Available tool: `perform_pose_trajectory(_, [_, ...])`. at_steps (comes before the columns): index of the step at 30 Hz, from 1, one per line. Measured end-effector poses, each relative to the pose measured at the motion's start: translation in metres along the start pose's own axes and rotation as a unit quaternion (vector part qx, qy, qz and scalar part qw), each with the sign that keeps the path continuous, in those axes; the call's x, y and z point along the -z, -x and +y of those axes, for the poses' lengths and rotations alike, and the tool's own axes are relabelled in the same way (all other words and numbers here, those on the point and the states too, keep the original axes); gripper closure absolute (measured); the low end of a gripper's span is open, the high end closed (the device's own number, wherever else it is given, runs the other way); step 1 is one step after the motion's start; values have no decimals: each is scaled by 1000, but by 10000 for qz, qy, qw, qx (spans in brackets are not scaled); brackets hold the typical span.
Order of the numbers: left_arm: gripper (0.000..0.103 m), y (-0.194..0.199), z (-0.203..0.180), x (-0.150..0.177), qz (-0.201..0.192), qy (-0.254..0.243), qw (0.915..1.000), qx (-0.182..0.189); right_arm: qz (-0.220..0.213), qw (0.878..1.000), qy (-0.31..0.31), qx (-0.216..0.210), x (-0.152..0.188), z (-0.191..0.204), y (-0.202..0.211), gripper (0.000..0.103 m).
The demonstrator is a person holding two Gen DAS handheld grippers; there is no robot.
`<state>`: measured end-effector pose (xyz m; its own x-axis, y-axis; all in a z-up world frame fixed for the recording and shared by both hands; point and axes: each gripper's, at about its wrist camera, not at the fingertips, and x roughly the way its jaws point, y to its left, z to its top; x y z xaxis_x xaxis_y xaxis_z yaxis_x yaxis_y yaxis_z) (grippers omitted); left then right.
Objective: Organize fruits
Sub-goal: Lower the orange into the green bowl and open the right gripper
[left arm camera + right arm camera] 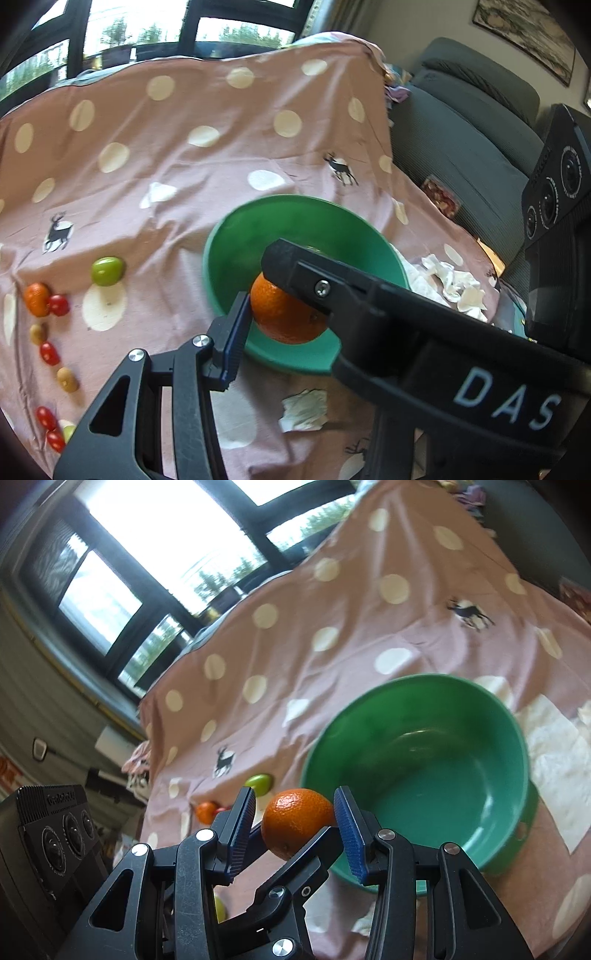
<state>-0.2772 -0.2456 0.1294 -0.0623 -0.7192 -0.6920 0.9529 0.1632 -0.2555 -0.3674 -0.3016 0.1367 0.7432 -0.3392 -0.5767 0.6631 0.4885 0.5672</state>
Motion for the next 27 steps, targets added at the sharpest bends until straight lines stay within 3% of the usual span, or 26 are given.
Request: perform_pose_trajectory(27, [57,-59,-17,-3,736,-231,9957,512,95,9938,-984,514,-5,-62,-5,55])
